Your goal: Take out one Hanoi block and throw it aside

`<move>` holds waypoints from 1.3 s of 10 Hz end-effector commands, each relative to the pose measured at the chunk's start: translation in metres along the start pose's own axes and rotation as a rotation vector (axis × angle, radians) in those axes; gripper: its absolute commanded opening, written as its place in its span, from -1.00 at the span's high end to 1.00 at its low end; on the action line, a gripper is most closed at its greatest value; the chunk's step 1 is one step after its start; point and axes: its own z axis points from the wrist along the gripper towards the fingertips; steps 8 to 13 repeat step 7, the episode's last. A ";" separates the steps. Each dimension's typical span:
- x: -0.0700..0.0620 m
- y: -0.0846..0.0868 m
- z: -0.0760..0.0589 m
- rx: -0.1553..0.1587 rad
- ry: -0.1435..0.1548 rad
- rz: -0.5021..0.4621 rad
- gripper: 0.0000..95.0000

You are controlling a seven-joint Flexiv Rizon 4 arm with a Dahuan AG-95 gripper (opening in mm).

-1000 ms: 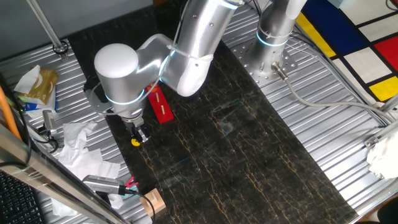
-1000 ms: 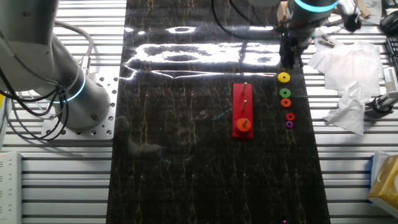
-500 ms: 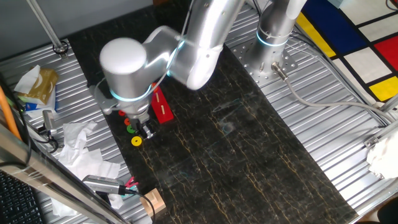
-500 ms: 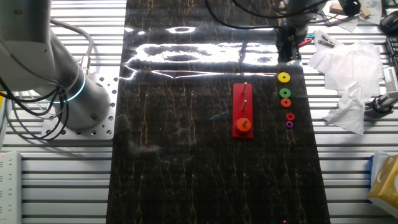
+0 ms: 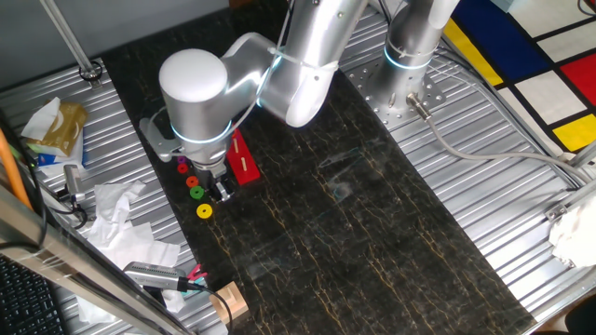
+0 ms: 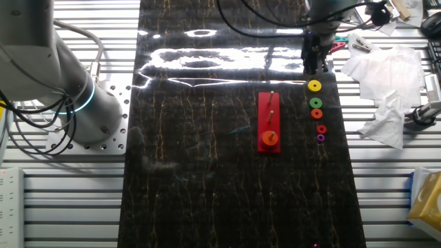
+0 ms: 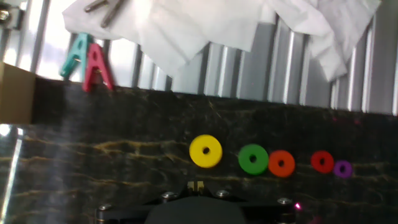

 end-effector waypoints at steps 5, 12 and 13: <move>0.003 0.000 -0.002 -0.006 0.016 0.016 1.00; 0.003 0.000 -0.002 -0.006 0.016 0.009 1.00; 0.003 0.000 -0.002 -0.006 0.016 0.009 1.00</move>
